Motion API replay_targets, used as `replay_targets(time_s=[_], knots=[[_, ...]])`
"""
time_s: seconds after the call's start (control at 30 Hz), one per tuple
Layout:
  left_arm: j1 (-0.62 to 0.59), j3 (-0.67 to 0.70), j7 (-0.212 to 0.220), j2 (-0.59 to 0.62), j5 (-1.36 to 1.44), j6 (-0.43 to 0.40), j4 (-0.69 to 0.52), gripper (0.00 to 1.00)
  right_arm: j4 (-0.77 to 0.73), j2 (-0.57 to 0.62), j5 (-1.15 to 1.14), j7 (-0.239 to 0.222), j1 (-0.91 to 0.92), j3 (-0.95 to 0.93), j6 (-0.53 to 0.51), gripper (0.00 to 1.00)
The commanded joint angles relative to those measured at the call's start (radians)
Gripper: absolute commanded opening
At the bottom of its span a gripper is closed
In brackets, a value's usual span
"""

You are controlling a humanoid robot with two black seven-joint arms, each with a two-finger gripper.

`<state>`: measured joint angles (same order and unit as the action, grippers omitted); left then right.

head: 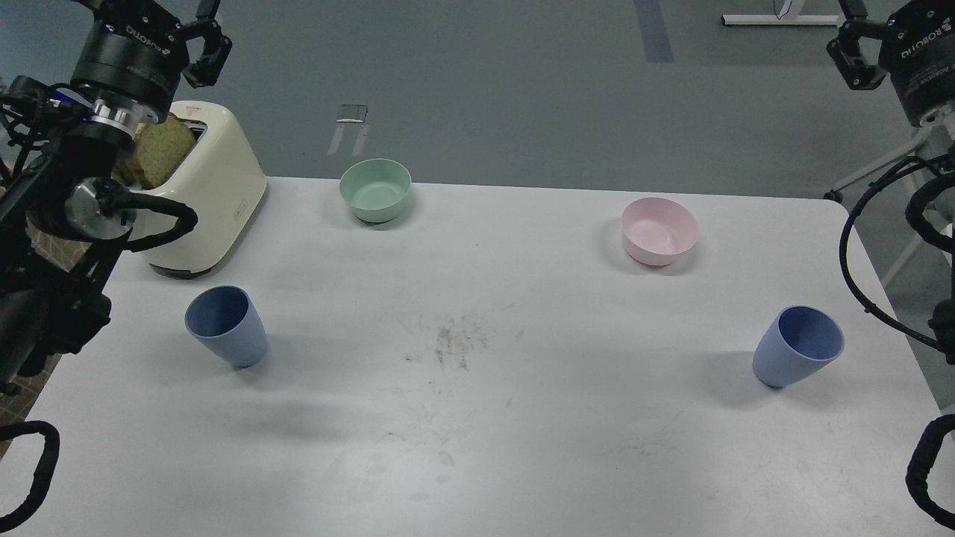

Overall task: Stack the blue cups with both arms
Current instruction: 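Lower the left arm from above the toaster toward the table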

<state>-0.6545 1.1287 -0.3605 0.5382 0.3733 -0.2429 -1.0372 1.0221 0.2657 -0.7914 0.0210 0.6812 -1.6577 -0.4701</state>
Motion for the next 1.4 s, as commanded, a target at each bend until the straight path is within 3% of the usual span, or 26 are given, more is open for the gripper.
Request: replay_targets(time_s=[0.0, 0.47, 0.6, 0.7, 1.07, 1.37], knots=[[0.001, -0.004, 0.0, 0.006, 0.001, -0.001, 0.0, 0.97, -0.002, 0.006, 0.001, -0.001, -0.011, -0.014, -0.019, 1.0], [-0.002, 0.005, 0.0, 0.003, -0.001, -0.05, 0.034, 0.97, 0.0, 0.009, 0.001, -0.001, -0.009, -0.02, -0.019, 1.0], [-0.004, 0.006, 0.003, -0.012, -0.001, -0.154, 0.057, 0.97, 0.004, 0.009, 0.001, -0.001, -0.012, -0.022, -0.019, 1.0], [0.001, 0.006, 0.002, -0.018, -0.001, -0.179, 0.045, 0.97, 0.007, 0.009, 0.001, 0.001, -0.02, -0.03, -0.019, 1.0], [0.001, -0.006, -0.003, 0.002, 0.002, -0.183, 0.046, 0.97, 0.003, 0.012, 0.001, 0.001, -0.022, -0.039, -0.019, 1.0], [0.003, -0.064, -0.005, 0.133, 0.086, -0.173, 0.042, 0.97, 0.006, 0.044, 0.003, 0.004, -0.023, -0.04, -0.019, 1.0]])
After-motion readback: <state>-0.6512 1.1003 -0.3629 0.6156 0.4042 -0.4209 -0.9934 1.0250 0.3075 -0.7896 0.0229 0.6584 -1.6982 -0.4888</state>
